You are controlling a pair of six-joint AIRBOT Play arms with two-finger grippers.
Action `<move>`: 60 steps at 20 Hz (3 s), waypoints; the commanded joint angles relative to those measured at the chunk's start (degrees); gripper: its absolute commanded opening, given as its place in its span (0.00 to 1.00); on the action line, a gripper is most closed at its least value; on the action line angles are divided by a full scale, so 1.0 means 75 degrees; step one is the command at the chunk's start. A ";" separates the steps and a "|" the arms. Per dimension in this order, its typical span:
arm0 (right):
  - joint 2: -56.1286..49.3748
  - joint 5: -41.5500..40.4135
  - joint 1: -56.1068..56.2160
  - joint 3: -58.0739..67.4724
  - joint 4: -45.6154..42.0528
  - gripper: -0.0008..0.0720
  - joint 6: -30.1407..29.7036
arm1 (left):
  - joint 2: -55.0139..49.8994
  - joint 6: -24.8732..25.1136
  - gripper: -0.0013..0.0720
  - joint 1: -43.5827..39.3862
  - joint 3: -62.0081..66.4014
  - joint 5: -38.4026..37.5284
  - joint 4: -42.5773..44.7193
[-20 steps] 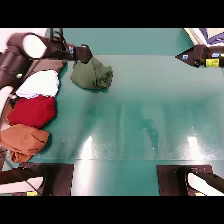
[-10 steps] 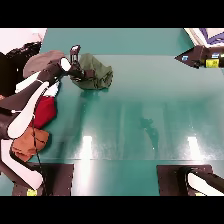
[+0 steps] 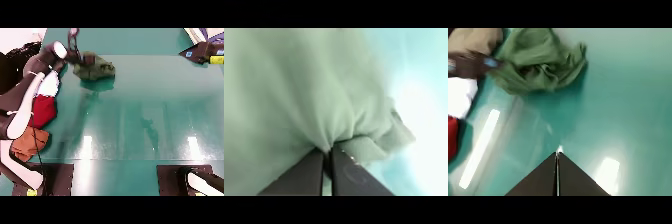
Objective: Fold the shirts.
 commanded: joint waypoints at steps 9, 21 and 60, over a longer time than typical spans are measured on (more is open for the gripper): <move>0.0015 0.0781 -0.1332 0.3005 -0.0017 0.04 -0.0006 | 0.3450 0.3518 0.05 -0.1291 0.1387 -0.3485 -0.2317; 0.0565 0.1212 -0.1396 0.1600 -0.0020 0.04 -0.0009 | 0.3585 0.1075 0.83 -0.0571 -0.3561 -0.3471 0.0717; -0.0119 -0.0388 0.1075 -0.3564 -0.1582 0.71 -0.0029 | 0.5922 -0.0035 0.05 0.0965 -0.6213 -0.2337 0.2634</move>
